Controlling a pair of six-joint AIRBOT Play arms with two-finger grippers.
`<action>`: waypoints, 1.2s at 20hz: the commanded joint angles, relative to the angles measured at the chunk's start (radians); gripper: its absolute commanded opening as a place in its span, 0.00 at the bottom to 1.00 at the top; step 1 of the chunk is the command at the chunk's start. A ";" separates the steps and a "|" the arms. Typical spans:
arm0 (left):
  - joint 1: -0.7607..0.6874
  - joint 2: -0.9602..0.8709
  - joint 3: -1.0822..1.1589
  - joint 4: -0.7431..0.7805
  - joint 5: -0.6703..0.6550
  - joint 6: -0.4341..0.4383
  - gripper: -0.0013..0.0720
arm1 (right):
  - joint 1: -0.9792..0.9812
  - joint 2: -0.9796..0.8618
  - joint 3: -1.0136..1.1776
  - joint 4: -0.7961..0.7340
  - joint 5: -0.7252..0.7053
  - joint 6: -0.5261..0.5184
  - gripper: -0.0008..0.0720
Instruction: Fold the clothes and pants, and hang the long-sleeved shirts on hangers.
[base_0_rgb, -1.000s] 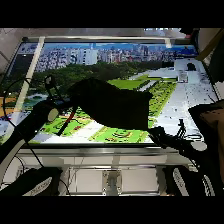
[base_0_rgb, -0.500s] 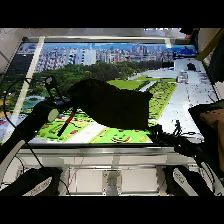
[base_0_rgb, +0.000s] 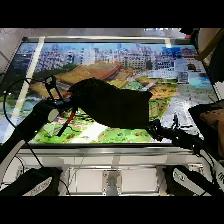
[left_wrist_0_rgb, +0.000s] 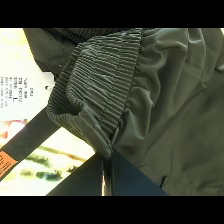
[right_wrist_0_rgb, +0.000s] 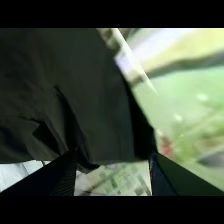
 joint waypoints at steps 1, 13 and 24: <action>0.000 0.001 0.001 0.000 -0.001 0.000 0.05 | 0.105 -0.051 0.060 0.020 -0.089 -0.008 0.56; 0.064 0.287 0.161 0.018 -0.536 0.417 0.05 | 0.116 0.303 0.601 -0.362 0.248 0.113 0.02; 0.056 0.317 0.859 -0.047 -0.889 0.640 0.05 | 0.116 0.612 1.153 -0.631 0.359 0.365 0.02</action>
